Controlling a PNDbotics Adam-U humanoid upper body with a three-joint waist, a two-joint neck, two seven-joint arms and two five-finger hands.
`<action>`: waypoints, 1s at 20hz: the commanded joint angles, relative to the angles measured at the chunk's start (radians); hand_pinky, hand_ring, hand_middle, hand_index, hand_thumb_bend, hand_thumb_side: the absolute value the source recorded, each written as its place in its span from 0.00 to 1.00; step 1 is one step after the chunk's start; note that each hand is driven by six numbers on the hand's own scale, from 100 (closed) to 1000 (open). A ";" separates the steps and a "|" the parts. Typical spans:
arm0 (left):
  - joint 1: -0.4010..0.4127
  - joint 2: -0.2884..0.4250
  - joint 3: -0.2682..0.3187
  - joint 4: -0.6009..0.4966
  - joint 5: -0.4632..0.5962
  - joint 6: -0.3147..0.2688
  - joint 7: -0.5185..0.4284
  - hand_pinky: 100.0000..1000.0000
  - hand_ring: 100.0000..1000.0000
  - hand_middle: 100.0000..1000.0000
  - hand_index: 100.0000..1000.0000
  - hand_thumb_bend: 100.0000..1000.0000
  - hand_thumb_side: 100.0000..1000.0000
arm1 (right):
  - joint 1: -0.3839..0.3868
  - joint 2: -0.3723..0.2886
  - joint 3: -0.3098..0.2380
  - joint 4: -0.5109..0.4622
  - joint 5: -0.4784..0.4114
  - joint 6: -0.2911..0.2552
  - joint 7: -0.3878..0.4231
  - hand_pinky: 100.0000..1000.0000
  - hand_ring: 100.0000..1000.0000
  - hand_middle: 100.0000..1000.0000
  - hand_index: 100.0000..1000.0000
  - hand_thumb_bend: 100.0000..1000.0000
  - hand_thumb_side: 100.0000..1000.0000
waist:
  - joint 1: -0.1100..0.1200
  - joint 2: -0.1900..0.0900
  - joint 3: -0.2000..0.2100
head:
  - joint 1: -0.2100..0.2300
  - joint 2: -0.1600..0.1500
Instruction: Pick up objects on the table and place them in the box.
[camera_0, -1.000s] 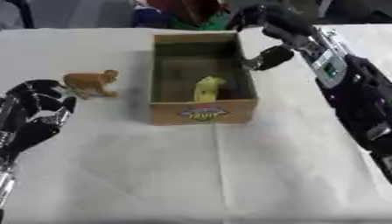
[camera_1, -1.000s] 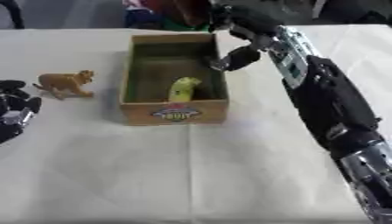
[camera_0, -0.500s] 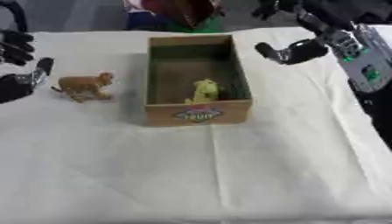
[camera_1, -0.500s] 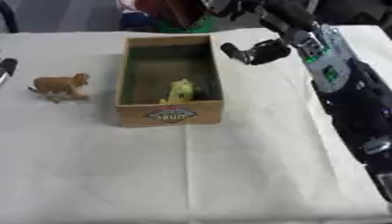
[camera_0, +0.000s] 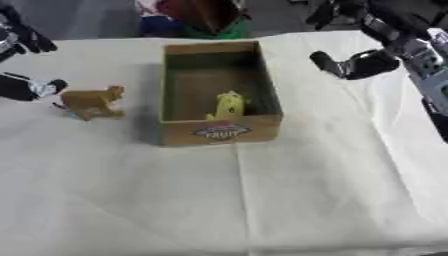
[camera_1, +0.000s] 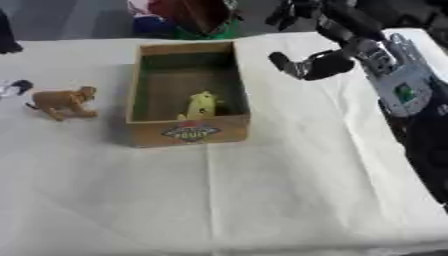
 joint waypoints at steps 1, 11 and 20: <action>-0.042 -0.025 -0.001 0.073 -0.077 -0.048 -0.022 0.70 0.68 0.62 0.74 0.44 0.14 | -0.015 -0.021 -0.010 -0.020 -0.014 -0.001 0.009 0.64 0.61 0.64 0.78 0.15 0.40 | 0.000 -0.019 -0.003 | 0.005 0.005; -0.060 -0.123 0.016 0.209 -0.237 -0.079 0.089 0.67 0.64 0.59 0.73 0.36 0.13 | -0.003 -0.011 -0.008 -0.016 -0.014 -0.006 0.022 0.64 0.61 0.64 0.78 0.13 0.40 | -0.004 -0.016 -0.010 | 0.009 0.005; -0.053 -0.156 0.043 0.261 -0.336 -0.065 0.304 0.50 0.36 0.28 0.46 0.00 0.11 | 0.005 -0.008 -0.011 -0.010 -0.008 -0.006 0.024 0.64 0.61 0.64 0.78 0.12 0.39 | -0.003 -0.013 -0.018 | 0.008 0.005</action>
